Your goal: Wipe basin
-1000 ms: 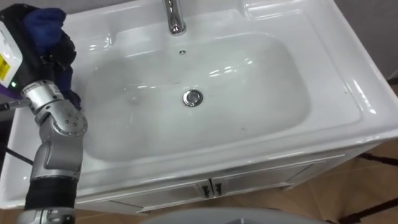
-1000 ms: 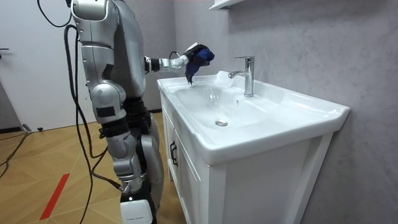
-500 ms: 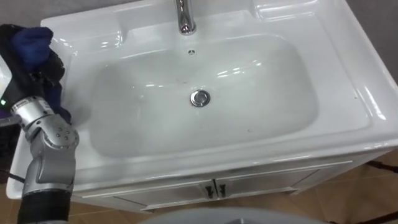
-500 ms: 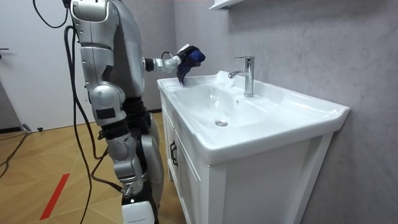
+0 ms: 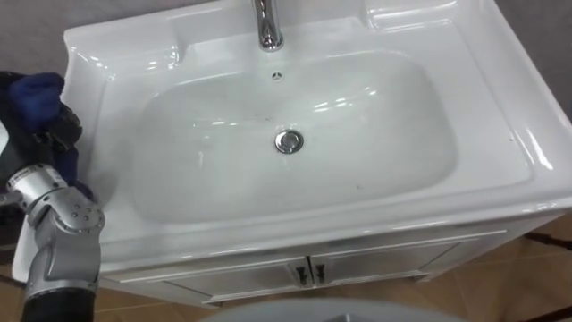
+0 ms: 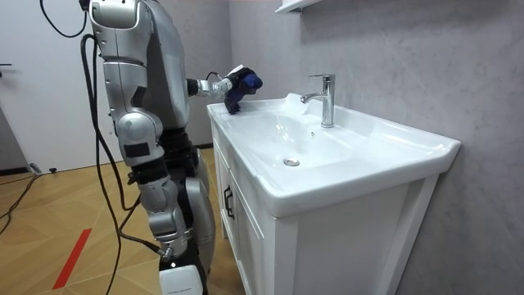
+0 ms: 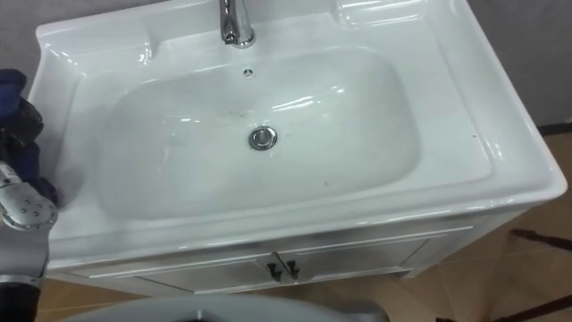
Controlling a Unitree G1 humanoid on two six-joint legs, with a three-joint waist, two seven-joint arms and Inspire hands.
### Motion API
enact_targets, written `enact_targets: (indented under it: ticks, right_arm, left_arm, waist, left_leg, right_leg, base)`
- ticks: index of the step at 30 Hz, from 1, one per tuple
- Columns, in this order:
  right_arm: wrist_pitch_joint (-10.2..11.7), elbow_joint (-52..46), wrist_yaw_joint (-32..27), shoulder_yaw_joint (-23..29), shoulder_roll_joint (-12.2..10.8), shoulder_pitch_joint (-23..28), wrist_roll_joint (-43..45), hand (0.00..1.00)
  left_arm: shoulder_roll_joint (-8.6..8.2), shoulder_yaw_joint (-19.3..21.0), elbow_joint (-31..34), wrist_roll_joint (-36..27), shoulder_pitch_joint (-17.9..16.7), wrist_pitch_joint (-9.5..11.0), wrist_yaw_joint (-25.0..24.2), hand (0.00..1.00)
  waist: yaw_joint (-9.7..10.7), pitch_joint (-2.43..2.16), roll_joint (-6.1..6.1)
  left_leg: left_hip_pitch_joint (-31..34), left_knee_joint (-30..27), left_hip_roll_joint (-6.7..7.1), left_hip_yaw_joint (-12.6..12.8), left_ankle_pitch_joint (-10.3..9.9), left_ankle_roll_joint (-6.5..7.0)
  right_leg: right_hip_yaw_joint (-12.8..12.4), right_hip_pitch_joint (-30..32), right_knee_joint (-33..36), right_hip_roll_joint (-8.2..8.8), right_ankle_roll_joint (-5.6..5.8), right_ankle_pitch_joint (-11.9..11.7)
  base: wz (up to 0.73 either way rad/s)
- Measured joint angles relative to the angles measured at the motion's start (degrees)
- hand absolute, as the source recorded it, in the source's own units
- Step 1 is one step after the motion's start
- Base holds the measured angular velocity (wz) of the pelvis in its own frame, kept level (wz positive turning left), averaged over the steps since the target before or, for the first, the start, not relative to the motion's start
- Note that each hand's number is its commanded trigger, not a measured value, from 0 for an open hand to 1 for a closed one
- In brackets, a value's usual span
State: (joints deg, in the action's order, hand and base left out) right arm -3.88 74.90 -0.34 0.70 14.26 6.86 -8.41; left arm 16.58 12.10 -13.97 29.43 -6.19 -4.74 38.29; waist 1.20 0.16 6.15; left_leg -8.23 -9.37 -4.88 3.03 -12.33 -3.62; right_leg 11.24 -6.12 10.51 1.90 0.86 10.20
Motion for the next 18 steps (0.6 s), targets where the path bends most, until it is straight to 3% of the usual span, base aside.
enact_targets:
  ticks: [16,18]
  right_arm:
    - [-0.01,0.18,-0.34,-0.03,-0.01,-0.06,-0.07,0.0]
    - [-0.01,0.18,-0.33,-0.03,-0.01,-0.05,-0.09,0.0]
  left_arm:
    - [-0.06,-0.71,-0.81,0.01,-0.03,-0.23,-0.12,1.0]
    - [-0.06,-0.93,-0.81,0.01,-0.03,-0.23,-0.14,0.82]
  waist:
    - [0.13,-0.01,0.07]
    - [0.12,-0.01,0.07]
  left_leg:
    - [0.04,0.01,0.17,-0.08,0.0,0.01]
    - [0.04,-0.01,0.17,-0.11,0.01,0.01]
  right_leg:
    - [0.44,-0.35,-0.16,0.15,0.1,0.06]
    - [0.49,-0.41,-0.19,0.15,0.1,0.06]
  base:
    - [0.01]
    - [0.0]
